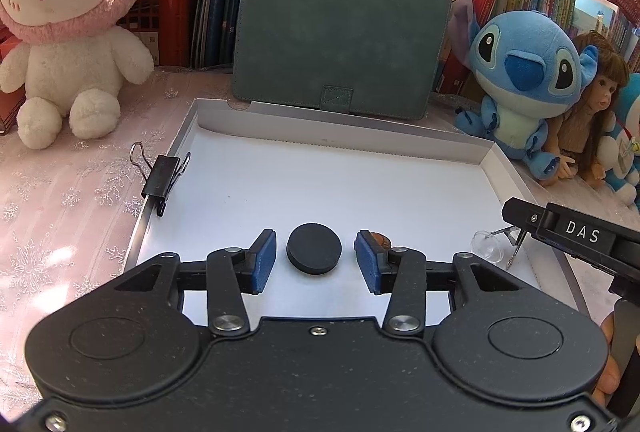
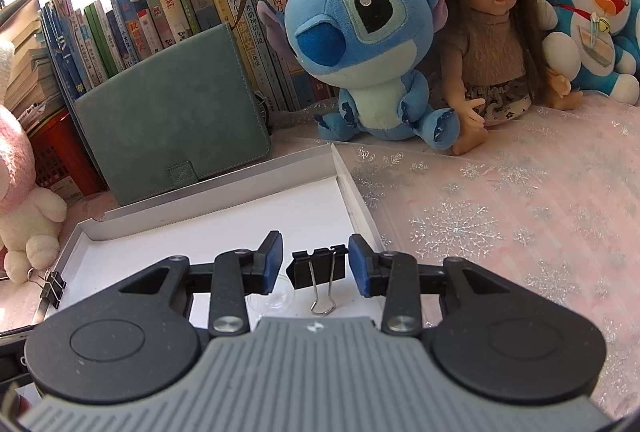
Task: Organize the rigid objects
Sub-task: 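Open both grippers to release the lid and binder clip in the tray, then withdraw both tools up and away from the tray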
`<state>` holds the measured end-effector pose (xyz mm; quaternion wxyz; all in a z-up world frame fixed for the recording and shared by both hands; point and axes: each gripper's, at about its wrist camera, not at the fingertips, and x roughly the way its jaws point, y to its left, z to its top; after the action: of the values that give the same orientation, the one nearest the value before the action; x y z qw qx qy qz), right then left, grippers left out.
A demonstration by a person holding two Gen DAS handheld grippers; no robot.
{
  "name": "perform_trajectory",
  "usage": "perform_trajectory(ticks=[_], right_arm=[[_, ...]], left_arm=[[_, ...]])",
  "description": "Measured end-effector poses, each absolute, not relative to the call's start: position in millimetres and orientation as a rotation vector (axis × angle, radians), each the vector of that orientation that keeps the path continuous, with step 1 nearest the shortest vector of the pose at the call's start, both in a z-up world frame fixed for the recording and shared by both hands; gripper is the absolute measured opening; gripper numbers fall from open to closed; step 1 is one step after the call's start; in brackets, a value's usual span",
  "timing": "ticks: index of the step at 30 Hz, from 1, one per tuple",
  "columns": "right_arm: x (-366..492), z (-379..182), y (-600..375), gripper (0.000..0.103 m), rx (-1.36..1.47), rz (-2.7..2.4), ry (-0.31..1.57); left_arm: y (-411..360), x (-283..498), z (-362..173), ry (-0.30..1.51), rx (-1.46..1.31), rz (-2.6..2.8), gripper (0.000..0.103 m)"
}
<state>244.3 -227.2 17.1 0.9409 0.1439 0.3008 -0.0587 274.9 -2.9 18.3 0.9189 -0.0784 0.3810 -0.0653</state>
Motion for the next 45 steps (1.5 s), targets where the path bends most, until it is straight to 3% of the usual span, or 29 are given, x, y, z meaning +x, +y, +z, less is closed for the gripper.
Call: perform_trajectory(ticks=[14,29,45], right_arm=[[207,34,-240,0.066,0.298,-0.042,0.566],[119,47,-230,0.083,0.136,0.108,0.461],[51,33,-218,0.090,0.037,0.187,0.412]], left_arm=[[-1,231,46,0.723,-0.122,-0.180,0.072],[5,148,53,0.682,-0.102,-0.248,0.081],[-1,71,46,0.622,-0.073,-0.293,0.086]])
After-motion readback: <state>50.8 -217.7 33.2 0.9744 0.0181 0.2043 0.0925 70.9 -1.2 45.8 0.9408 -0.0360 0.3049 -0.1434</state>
